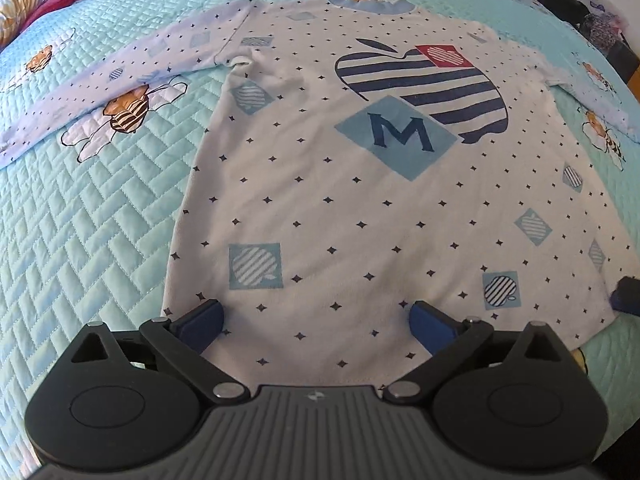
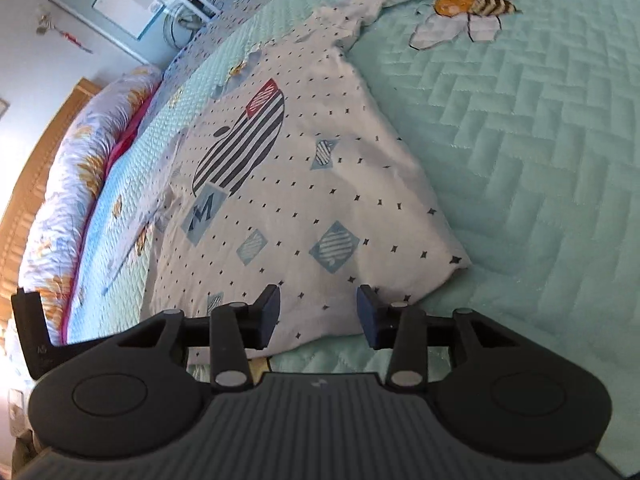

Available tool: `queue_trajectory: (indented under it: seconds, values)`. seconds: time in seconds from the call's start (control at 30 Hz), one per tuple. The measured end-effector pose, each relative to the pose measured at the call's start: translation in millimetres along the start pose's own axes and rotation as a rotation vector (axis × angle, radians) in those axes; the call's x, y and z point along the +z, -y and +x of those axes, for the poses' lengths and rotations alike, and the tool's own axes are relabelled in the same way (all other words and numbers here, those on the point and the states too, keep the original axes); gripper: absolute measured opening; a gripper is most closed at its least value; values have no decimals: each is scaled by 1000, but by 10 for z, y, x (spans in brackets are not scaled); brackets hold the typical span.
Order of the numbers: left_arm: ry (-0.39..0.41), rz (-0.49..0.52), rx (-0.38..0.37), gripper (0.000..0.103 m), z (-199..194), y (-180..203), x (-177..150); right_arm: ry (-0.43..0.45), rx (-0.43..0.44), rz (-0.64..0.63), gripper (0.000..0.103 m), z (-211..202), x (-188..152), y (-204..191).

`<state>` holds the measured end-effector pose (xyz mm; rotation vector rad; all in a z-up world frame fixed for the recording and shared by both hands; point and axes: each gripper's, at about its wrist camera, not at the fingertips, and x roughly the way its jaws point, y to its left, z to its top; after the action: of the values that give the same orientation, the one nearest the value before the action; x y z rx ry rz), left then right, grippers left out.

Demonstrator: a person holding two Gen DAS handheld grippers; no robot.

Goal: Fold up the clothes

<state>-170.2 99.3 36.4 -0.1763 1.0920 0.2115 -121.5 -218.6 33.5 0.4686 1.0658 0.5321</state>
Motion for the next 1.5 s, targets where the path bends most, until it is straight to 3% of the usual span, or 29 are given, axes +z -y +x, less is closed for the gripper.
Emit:
queue_trajectory:
  seconds: [0.17, 0.3, 0.57, 0.7, 0.9, 1.0, 1.07, 1.2, 1.3, 1.4, 1.5]
  values:
    - [-1, 0, 10, 103, 8, 29, 8, 55, -21, -94, 45, -104, 89, -182]
    - [-1, -6, 10, 103, 11, 28, 16, -40, -54, -58, 43, 159, 19, -47]
    - [-1, -7, 12, 103, 14, 31, 14, 14, -10, -44, 44, -20, 48, -117]
    - [0, -7, 13, 103, 13, 41, 11, -27, -16, -10, 43, 109, -84, -3]
    - [11, 3, -3, 103, 6, 17, -7, -15, 53, -52, 44, 11, -12, -228]
    - [18, 24, -24, 103, -8, -12, -31, -51, 99, -58, 44, 163, -39, -292]
    - [23, 34, -37, 103, -20, -39, -45, -123, 83, -50, 41, 345, -111, -252]
    - [31, 32, -49, 102, -56, -96, -49, -118, 100, -59, 41, 257, -119, -245]
    - [44, 22, -37, 95, -114, -153, -44, -51, 111, -38, 41, 63, 19, -161]
    - [54, 14, -24, 95, -163, -211, -39, 26, 65, 5, 42, -46, 240, 29]
    - [41, 3, -15, 95, -127, -262, -47, 60, 72, 63, 42, 32, 410, 267]
